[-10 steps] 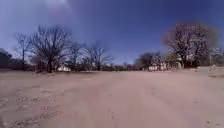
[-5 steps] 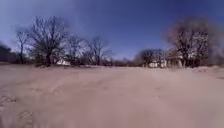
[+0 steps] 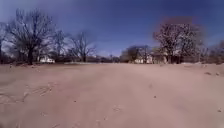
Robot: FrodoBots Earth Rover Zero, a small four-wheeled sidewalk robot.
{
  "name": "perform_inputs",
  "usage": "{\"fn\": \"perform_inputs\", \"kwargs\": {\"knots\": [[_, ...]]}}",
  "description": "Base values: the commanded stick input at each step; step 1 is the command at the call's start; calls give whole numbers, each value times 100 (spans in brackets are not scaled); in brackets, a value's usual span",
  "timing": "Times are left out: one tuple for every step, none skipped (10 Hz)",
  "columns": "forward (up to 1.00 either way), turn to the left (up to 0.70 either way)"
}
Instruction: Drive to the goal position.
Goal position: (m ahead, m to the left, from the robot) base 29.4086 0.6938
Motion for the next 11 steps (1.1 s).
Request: {"fn": "perform_inputs", "kwargs": {"knots": [[100, 0], [100, 0], [100, 0], [100, 0], [100, 0], [100, 0], [100, 0], [100, 0], [100, 0], [100, 0], [100, 0]]}}
